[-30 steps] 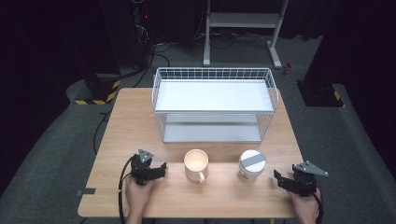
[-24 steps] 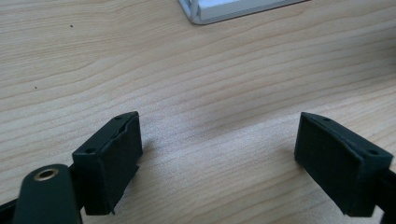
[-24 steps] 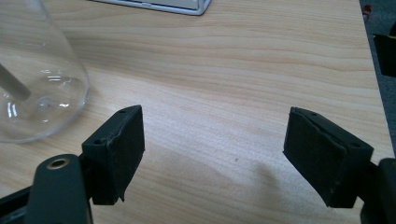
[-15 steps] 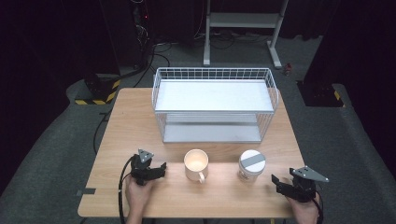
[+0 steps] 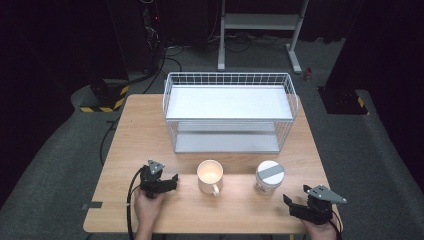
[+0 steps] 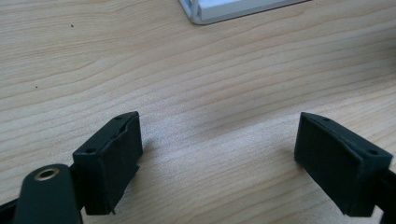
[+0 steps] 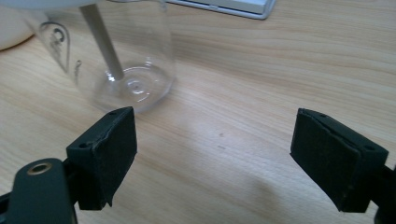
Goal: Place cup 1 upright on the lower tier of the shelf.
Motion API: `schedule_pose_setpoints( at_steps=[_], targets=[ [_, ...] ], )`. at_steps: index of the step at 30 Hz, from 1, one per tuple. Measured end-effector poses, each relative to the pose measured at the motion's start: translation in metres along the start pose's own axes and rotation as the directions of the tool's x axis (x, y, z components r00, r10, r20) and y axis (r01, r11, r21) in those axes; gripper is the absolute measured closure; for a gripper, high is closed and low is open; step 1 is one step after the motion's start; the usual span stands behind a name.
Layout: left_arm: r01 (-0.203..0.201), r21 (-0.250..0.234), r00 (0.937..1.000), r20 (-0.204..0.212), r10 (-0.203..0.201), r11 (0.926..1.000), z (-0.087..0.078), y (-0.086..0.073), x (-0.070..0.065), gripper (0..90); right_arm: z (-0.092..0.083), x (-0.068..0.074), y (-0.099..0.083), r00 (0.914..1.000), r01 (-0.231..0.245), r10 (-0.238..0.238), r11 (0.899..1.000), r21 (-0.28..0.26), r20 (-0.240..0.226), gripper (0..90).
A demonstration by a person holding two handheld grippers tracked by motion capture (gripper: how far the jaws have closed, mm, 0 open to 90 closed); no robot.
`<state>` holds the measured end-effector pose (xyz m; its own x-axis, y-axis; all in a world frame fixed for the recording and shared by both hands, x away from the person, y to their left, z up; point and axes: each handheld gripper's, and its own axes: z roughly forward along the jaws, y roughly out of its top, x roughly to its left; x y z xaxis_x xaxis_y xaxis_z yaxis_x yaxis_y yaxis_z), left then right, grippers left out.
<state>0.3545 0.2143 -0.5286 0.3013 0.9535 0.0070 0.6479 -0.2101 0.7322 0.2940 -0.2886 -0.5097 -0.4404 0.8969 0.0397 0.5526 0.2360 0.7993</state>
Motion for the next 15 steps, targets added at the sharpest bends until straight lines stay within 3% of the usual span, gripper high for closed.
schedule_pose_setpoints(
  at_steps=[15],
  targets=[
    [-0.001, 0.001, 1.0000, 0.000, 0.001, 1.0000, 0.000, 0.000, 0.000, 15.5, 0.001, 0.026, 0.001, 0.9964, 0.052, -0.053, 0.998, -0.017, -0.065, 13.0]
  ],
)
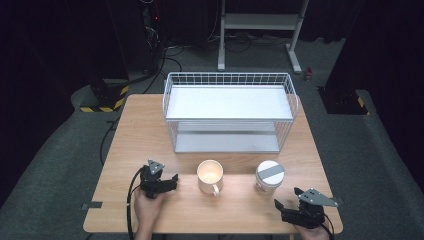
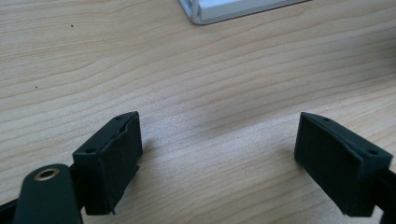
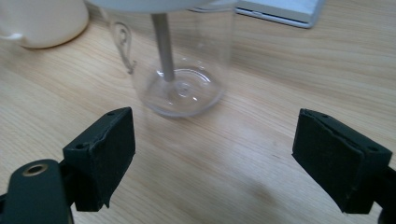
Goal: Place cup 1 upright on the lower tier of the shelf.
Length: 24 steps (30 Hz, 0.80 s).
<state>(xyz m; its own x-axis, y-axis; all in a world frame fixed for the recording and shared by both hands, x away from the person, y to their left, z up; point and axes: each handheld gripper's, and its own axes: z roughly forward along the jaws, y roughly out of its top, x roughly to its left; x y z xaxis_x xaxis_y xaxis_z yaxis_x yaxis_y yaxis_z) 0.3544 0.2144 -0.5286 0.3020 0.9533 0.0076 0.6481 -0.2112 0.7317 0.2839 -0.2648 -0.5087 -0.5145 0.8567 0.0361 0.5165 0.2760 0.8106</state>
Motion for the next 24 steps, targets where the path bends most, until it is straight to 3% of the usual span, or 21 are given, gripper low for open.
schedule_pose_setpoints(
  at_steps=[12, 24],
  targets=[
    [0.001, 0.000, 1.0000, 0.000, -0.001, 1.0000, 0.000, 0.000, 0.000, 15.6, 0.012, 0.015, 0.015, 0.9990, 0.037, -0.037, 0.999, -0.018, -0.026, 10.2],
    [0.001, 0.000, 1.0000, 0.000, -0.001, 1.0000, 0.000, 0.000, 0.000, 15.6, 0.026, 0.017, 0.028, 0.9987, 0.048, -0.049, 0.999, -0.022, -0.018, 9.9]
  ],
)
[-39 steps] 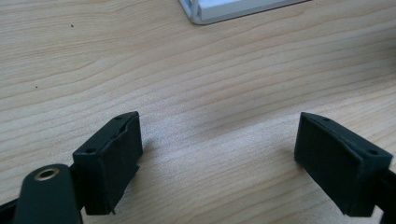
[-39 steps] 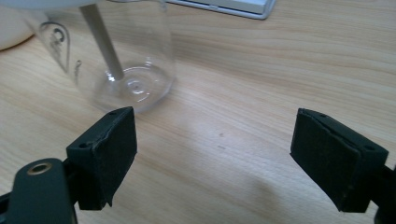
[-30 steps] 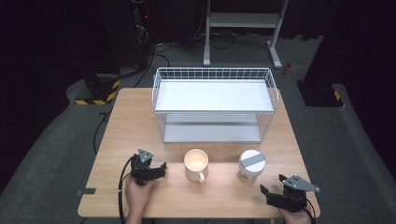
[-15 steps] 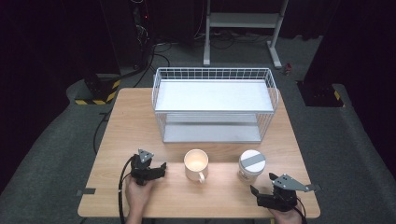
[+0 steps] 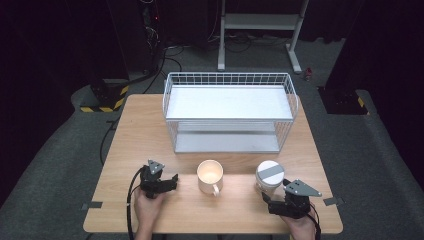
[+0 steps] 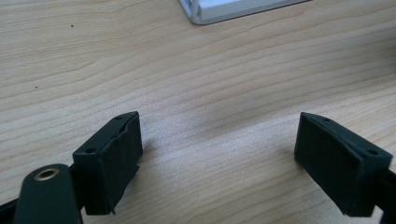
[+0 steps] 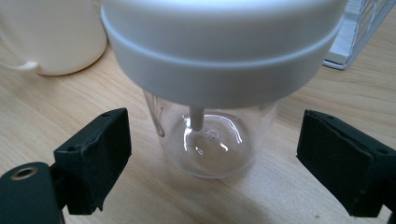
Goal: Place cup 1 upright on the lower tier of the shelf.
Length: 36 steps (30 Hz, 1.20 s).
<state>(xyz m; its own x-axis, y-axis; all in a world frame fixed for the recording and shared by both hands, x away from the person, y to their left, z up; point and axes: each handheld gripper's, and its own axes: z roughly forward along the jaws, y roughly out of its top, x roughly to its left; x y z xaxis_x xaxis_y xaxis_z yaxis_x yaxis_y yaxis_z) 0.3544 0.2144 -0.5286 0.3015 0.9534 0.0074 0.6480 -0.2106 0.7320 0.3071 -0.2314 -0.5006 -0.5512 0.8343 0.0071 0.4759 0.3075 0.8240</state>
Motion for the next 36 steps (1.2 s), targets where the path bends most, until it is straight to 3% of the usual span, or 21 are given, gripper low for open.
schedule_pose_setpoints(
  at_steps=[23, 36],
  targets=[
    [0.003, -0.001, 1.0000, 0.001, -0.003, 1.0000, 0.000, 0.000, 0.000, 15.6, 0.022, 0.000, 0.010, 1.0000, -0.003, 0.003, 1.000, 0.010, 0.002, 10.5],
    [0.003, -0.002, 1.0000, 0.001, -0.003, 1.0000, 0.000, 0.000, 0.000, 15.6, 0.026, 0.002, 0.017, 1.0000, 0.003, -0.003, 1.000, -0.019, 0.005, 17.7]
  ],
)
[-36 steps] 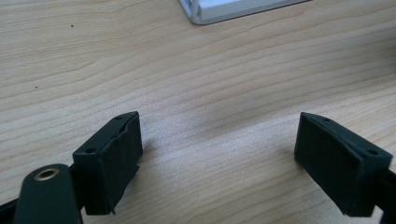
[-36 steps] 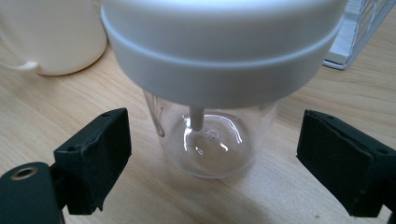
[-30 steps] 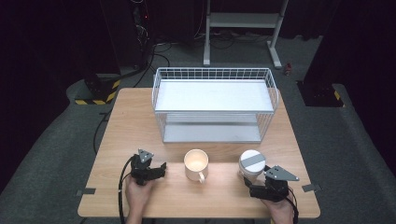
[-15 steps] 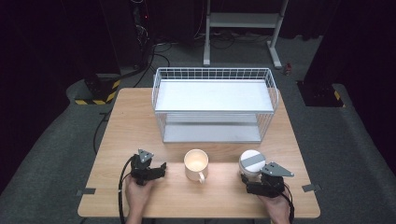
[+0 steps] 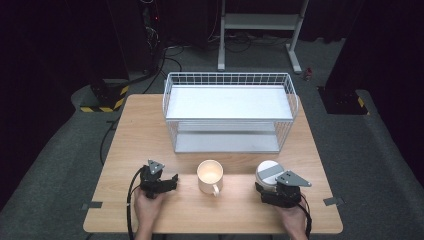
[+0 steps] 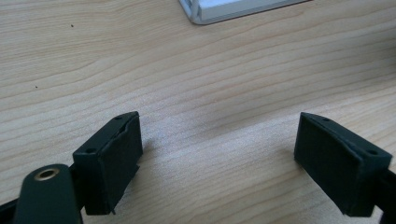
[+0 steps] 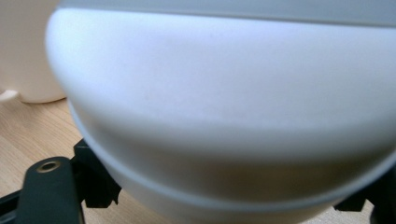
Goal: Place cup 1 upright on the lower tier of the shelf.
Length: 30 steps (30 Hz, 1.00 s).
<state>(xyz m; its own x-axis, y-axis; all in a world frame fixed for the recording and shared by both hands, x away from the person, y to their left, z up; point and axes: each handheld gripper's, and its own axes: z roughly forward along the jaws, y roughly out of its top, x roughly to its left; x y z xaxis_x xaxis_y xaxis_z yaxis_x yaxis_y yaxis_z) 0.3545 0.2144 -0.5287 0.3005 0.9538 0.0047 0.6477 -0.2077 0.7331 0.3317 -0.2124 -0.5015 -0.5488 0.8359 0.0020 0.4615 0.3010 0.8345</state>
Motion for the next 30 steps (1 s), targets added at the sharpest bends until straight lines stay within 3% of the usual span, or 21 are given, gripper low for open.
schedule_pose_setpoints(
  at_steps=[16, 30],
  targets=[
    [-0.001, 0.000, 1.0000, 0.000, 0.001, 1.0000, 0.000, 0.000, 0.000, 15.7, 0.002, -0.002, 0.001, 0.9999, 0.010, -0.010, 1.000, -0.007, -0.008, 18.4],
    [0.000, 0.000, 1.0000, 0.000, 0.000, 1.0000, 0.000, 0.000, 0.000, 15.7, 0.011, -0.012, 0.021, 0.9998, -0.009, 0.009, 1.000, -0.012, -0.017, 18.5]
  ],
)
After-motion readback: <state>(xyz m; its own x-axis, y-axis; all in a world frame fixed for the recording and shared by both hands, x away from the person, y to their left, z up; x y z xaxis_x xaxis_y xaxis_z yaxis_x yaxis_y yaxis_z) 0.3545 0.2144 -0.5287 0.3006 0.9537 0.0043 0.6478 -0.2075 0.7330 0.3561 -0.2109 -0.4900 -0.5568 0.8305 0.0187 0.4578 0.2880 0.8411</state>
